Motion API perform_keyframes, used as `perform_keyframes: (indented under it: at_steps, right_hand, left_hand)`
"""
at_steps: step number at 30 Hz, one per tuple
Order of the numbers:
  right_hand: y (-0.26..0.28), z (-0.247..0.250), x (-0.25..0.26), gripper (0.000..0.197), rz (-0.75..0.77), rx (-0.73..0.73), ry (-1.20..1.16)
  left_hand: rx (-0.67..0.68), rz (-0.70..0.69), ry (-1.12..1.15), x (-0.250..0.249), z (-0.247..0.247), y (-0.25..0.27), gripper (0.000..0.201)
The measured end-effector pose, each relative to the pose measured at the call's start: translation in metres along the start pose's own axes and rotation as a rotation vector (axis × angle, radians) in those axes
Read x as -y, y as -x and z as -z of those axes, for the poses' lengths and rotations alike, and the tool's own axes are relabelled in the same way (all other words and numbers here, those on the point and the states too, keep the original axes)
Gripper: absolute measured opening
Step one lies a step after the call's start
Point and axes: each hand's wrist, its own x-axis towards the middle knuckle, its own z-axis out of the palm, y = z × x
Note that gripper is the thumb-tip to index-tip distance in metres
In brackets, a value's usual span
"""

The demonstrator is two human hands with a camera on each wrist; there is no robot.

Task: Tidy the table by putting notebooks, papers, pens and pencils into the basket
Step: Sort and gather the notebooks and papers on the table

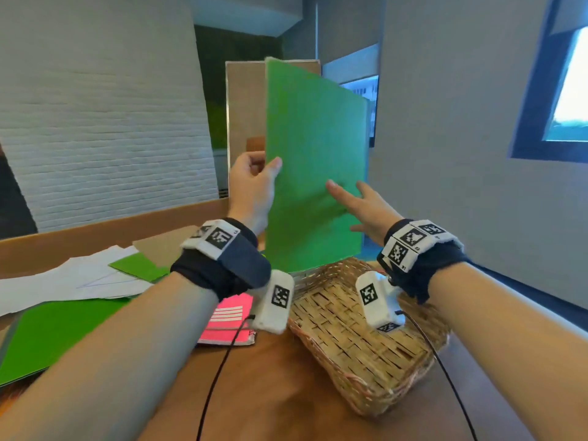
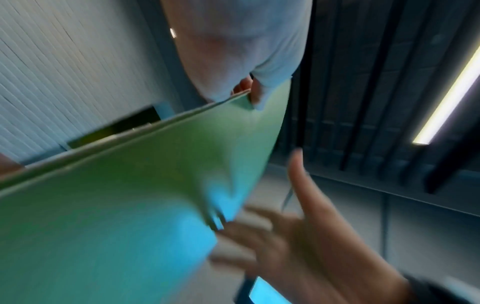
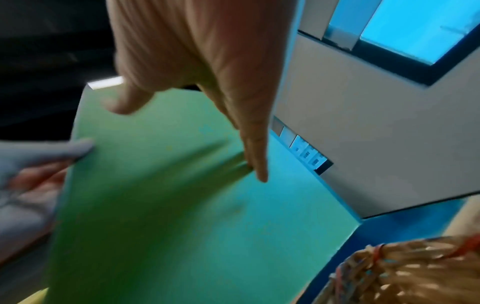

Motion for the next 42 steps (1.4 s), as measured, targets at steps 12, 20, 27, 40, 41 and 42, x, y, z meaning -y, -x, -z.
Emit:
perform_keyframes:
  at_steps: [12, 20, 27, 40, 41, 42]
  right_hand:
    - [-0.005, 0.029, -0.021, 0.019, -0.027, -0.550, -0.130]
    - [0.010, 0.059, -0.025, 0.028, 0.143, -0.690, 0.053]
    - [0.013, 0.074, -0.014, 0.028, 0.219, -0.865, 0.069]
    - [0.007, 0.100, -0.050, 0.026, 0.145, -1.010, 0.149]
    - [0.004, 0.102, -0.049, 0.030, 0.154, -1.029, 0.120]
    - [0.003, 0.104, -0.047, 0.036, 0.157, -1.046, 0.092]
  left_hand:
    - [0.666, 0.110, -0.093, 0.048, -0.073, 0.062, 0.030]
    - [0.478, 0.229, -0.646, 0.101, -0.043, 0.032, 0.045]
    - [0.303, 0.363, -0.718, 0.119, -0.026, 0.012, 0.069]
    - [0.602, 0.470, -0.764, 0.132, -0.048, 0.006, 0.056]
    - [0.616, 0.466, -0.776, 0.133, -0.052, 0.004, 0.055]
    - [0.634, 0.462, -0.793, 0.133, -0.056, 0.003, 0.056]
